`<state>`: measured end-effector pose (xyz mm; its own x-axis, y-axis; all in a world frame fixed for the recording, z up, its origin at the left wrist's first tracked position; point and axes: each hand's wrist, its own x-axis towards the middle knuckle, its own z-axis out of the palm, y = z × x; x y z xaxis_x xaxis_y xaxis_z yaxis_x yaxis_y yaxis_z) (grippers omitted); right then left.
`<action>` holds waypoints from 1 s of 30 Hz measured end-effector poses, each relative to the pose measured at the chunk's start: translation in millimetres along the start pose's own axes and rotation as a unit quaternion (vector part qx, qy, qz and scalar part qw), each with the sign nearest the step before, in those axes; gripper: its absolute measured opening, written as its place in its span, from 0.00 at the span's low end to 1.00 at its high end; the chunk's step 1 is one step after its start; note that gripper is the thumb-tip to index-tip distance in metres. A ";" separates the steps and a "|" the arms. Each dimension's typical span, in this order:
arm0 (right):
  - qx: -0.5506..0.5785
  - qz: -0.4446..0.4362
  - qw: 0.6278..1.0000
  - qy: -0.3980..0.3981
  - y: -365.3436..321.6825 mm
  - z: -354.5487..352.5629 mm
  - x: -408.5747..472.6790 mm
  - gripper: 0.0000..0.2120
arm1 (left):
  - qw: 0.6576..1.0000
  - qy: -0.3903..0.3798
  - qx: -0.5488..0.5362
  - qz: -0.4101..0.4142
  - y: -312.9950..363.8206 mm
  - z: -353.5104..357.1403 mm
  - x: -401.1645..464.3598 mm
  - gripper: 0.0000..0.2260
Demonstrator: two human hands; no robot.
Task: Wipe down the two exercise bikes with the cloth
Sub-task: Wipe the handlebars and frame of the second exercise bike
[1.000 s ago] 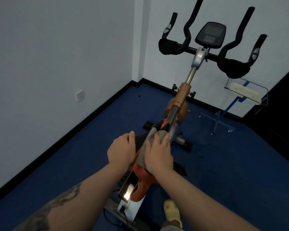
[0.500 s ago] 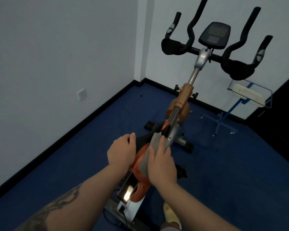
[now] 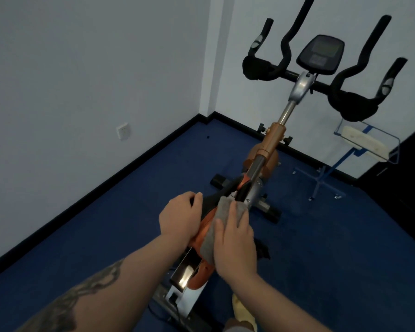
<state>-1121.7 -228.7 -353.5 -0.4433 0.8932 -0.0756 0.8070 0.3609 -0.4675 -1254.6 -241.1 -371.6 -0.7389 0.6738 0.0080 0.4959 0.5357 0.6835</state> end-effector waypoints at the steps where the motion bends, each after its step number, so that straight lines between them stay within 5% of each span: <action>1: -0.002 -0.003 1.000 -0.002 0.5 -0.2 0.9 0.30 | 1.000 0.002 0.001 0.001 0.2 -0.1 0.8 0.16; 7: -0.017 0.095 0.995 -0.035 -12.8 -9.9 53.3 0.28 | 1.000 -0.007 0.012 0.002 1.2 -2.2 -0.2 0.13; 12: -0.018 0.004 1.000 -0.024 -1.2 -3.7 9.7 0.28 | 1.000 -0.013 0.003 0.014 2.2 -3.3 -5.2 0.13; 20: -0.019 0.089 0.995 -0.043 -15.4 -11.6 48.4 0.28 | 0.988 0.024 0.026 0.151 3.5 -7.6 -5.9 0.11; 26: -0.042 -0.013 0.999 -0.029 0.8 2.7 3.0 0.28 | 0.995 0.003 0.006 0.099 2.2 -5.7 -6.6 0.12; 30: -0.005 0.040 0.998 -0.046 -4.0 -9.7 35.1 0.27 | 0.996 0.003 0.006 0.086 4.2 -6.6 -7.0 0.12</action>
<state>-1136.6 -196.2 -345.7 -0.4111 0.8907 -0.1940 0.8446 0.2921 -0.4487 -1250.4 -246.9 -364.0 -0.6445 0.7538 0.1280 0.6213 0.4188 0.6622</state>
